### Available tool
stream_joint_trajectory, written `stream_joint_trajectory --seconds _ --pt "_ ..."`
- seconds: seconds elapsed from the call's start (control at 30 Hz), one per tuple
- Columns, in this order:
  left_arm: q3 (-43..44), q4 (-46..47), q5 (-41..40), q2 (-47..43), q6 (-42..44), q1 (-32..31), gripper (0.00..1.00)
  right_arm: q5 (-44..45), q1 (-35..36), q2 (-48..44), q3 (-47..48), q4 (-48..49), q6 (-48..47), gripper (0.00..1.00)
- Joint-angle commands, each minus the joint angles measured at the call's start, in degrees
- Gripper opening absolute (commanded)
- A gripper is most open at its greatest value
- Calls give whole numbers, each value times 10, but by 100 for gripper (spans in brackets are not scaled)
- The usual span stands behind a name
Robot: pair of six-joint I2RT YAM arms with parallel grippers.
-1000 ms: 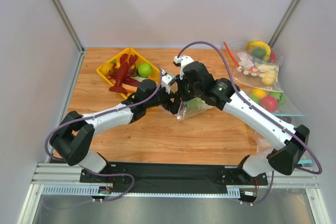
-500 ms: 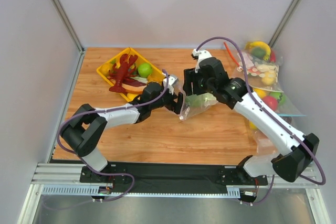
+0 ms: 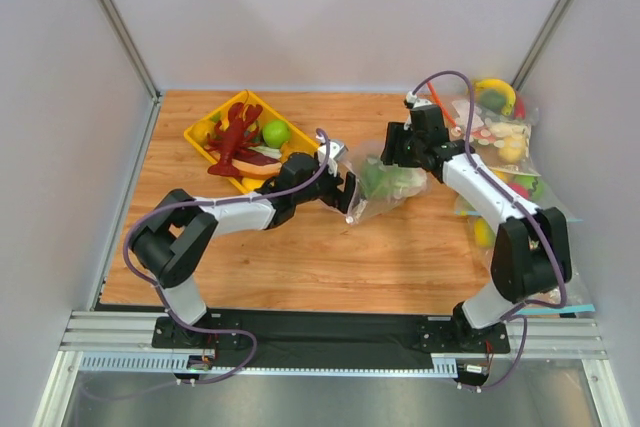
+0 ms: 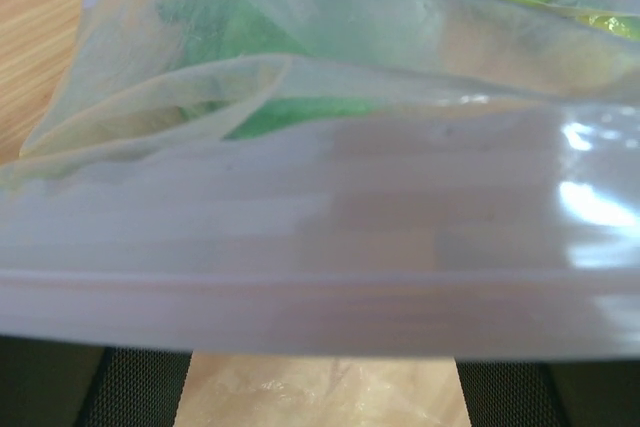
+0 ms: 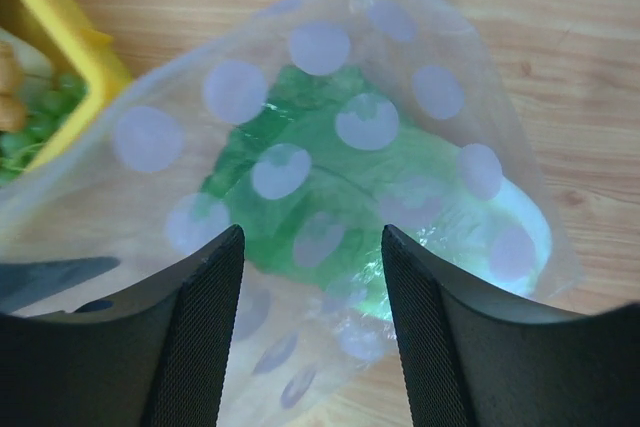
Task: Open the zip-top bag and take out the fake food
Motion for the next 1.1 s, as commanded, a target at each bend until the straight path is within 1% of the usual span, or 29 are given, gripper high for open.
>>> stream_joint_trajectory --seconds 0.0,0.17,0.3,0.53,0.73,0.8,0.87,0.9,0.93,1.0,1.03,1.07 --pt "30 45 15 15 5 -4 96 -24 -26 40 -10 74 9 59" --pt "50 46 22 39 15 -4 96 -23 -33 95 -13 83 -1 58" --pt "64 40 16 57 25 -4 96 -60 -33 137 -9 77 1 55" --pt "86 34 13 93 37 -3 96 -123 -33 149 -29 86 18 54" --pt "100 32 0 124 40 -1 92 -146 -32 138 -47 88 23 54" --pt "100 39 6 131 36 2 89 -149 -33 136 -51 88 23 54" --pt "102 49 11 138 28 3 80 -152 -32 138 -52 88 24 54" --pt "105 51 17 140 25 3 74 -155 -32 139 -54 88 26 54" --pt "109 52 19 143 22 3 64 -157 -32 139 -55 88 27 54" --pt "114 49 26 153 18 3 54 -159 -32 137 -59 89 27 54" --pt "118 45 28 155 16 3 40 -159 -31 136 -59 88 26 54" --pt "118 44 30 156 15 3 32 -159 -31 135 -60 88 26 54"
